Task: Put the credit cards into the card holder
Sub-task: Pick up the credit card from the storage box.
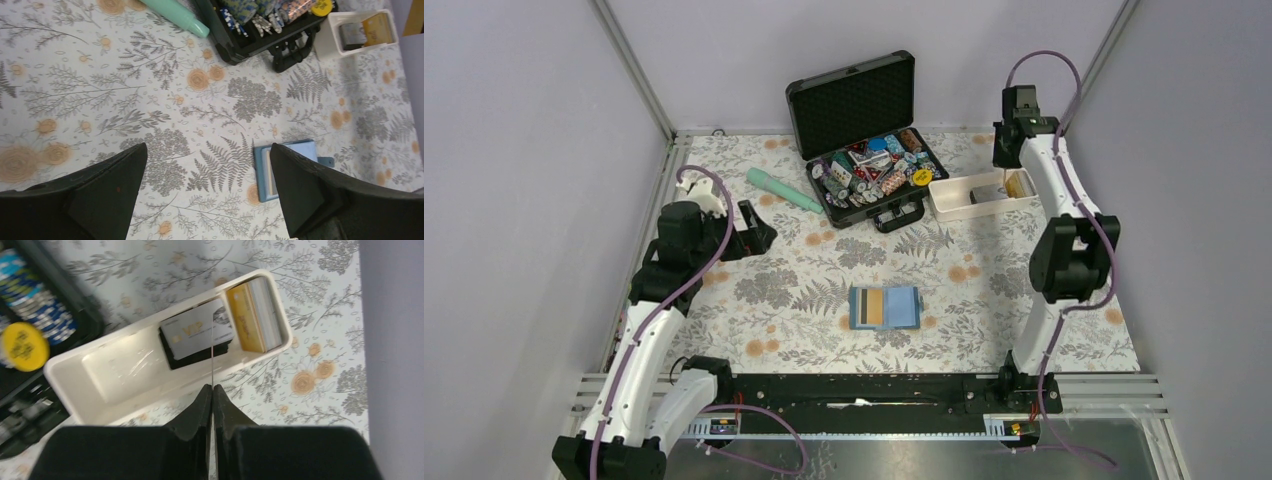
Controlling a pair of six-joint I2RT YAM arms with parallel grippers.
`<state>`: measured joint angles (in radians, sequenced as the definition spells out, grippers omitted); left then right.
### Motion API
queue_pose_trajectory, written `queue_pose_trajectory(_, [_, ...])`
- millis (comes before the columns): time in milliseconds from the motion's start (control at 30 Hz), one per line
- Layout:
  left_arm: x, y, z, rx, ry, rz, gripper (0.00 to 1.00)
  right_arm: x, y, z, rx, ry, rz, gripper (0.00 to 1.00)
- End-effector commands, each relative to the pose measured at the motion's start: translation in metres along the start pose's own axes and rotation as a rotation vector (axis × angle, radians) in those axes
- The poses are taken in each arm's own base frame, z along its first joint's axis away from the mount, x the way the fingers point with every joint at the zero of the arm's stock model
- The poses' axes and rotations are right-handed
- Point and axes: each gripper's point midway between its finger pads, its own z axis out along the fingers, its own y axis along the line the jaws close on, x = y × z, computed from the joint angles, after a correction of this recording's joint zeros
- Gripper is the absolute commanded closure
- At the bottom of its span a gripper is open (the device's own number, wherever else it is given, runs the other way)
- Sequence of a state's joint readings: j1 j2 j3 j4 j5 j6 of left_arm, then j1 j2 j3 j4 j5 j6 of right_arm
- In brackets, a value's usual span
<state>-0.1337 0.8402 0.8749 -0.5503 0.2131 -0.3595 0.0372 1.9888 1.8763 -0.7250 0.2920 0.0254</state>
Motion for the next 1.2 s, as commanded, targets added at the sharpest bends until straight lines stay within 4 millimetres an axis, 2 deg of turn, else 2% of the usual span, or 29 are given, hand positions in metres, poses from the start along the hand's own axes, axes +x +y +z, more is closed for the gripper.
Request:
queue_pose_trajectory(0, [-0.008,-0.027,-0.009,0.138,-0.068,-0.037,0.01,-0.012,0.030,-0.052,-0.204,-0.126,0.085,1.00])
queue_pose_trajectory(133, [0.001,-0.041,-0.015,0.221,-0.078,-0.076,0.01,0.006,0.066,-0.090,-0.418,-0.184,0.140,1.00])
queue_pose_trajectory(267, [0.009,-0.062,-0.019,0.310,-0.060,-0.123,0.01,0.041,0.103,-0.136,-0.594,-0.234,0.139,1.00])
queue_pose_trajectory(367, [0.014,-0.087,-0.024,0.403,-0.058,-0.146,0.01,0.076,0.128,-0.162,-0.734,-0.235,0.148,1.00])
queue_pose_trajectory(633, [0.033,-0.163,-0.045,0.738,-0.045,-0.266,0.01,0.138,0.171,-0.264,-1.314,-0.280,0.261,1.00])
queue_pose_trajectory(767, [0.045,-0.200,-0.065,0.897,-0.013,-0.281,0.01,0.168,0.182,-0.292,-1.468,-0.274,0.260,1.00])
queue_pose_trajectory(900, [0.055,-0.223,-0.074,0.978,0.020,-0.270,0.01,0.178,0.178,-0.317,-1.598,-0.293,0.269,1.00])
queue_pose_trajectory(967, [0.059,-0.228,-0.071,0.973,0.033,-0.247,0.01,0.180,0.177,-0.329,-1.649,-0.300,0.246,1.00])
queue_pose_trajectory(1167, [0.055,-0.224,-0.059,0.919,-0.004,-0.222,0.01,0.184,0.178,-0.346,-1.742,-0.282,0.177,1.00])
